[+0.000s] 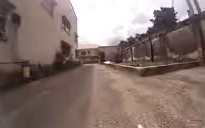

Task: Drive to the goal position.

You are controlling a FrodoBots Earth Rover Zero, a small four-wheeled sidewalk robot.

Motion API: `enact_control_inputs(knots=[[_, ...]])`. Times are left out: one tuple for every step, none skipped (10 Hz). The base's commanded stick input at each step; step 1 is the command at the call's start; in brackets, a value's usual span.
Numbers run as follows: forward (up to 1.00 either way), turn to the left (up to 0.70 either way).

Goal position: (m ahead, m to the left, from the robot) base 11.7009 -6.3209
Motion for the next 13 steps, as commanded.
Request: enact_control_inputs(knots=[[0.50,0.05],[0.50,0.05],[0.50,0.05],[0.50,0.05],[0.50,0.05],[0.50,0.05],[0.50,0.05],[0.50,0.05],[0.50,0.05],[0.50,0.05],[0.50,0.05],[0.50,0.05],[0.50,0.05]])
